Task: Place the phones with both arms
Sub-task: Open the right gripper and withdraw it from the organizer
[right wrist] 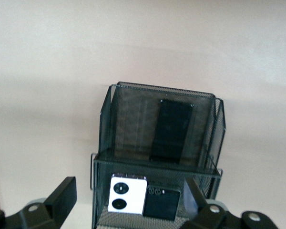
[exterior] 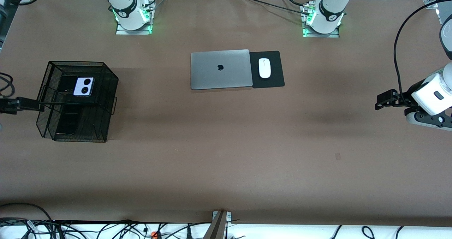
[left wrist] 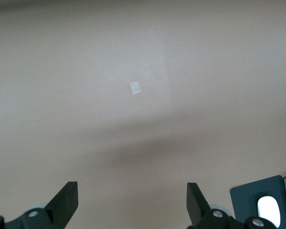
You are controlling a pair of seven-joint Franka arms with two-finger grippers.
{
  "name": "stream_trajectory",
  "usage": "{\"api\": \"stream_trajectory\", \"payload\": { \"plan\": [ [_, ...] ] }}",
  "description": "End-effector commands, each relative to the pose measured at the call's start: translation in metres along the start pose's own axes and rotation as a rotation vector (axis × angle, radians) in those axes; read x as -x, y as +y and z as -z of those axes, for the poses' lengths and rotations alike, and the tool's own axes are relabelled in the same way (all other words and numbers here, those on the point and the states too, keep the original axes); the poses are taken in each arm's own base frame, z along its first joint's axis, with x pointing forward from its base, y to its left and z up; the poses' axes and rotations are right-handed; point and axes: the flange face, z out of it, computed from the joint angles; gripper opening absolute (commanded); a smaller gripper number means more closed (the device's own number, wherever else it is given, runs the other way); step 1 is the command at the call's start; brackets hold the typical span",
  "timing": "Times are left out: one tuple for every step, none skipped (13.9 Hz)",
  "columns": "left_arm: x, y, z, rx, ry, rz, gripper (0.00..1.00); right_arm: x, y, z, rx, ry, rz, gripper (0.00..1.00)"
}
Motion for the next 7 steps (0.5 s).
{"api": "stream_trajectory", "payload": {
  "plan": [
    [0.003, 0.004, 0.005, -0.025, 0.008, -0.016, 1.00, 0.037, -0.003, 0.000, -0.032, -0.005, -0.001, 1.00],
    [0.003, 0.006, 0.005, -0.024, 0.008, -0.019, 1.00, 0.052, -0.002, -0.004, -0.037, 0.026, -0.026, 1.00],
    [0.003, 0.006, 0.005, -0.024, 0.008, -0.019, 1.00, 0.069, -0.015, -0.009, -0.030, 0.022, -0.045, 1.00],
    [0.003, 0.007, 0.005, -0.024, 0.008, -0.020, 1.00, 0.084, -0.027, -0.013, -0.028, 0.007, -0.054, 1.00],
    [0.003, 0.007, 0.006, -0.025, 0.009, -0.020, 1.00, 0.090, -0.047, -0.008, 0.005, 0.009, -0.030, 1.00],
    [0.003, 0.007, 0.006, -0.025, 0.009, -0.022, 1.00, 0.093, -0.056, -0.004, 0.081, 0.000, -0.040, 1.00],
    [0.004, 0.008, 0.008, -0.026, 0.012, -0.022, 1.00, 0.093, -0.073, 0.000, 0.095, 0.000, -0.046, 1.00]
  ]
}}
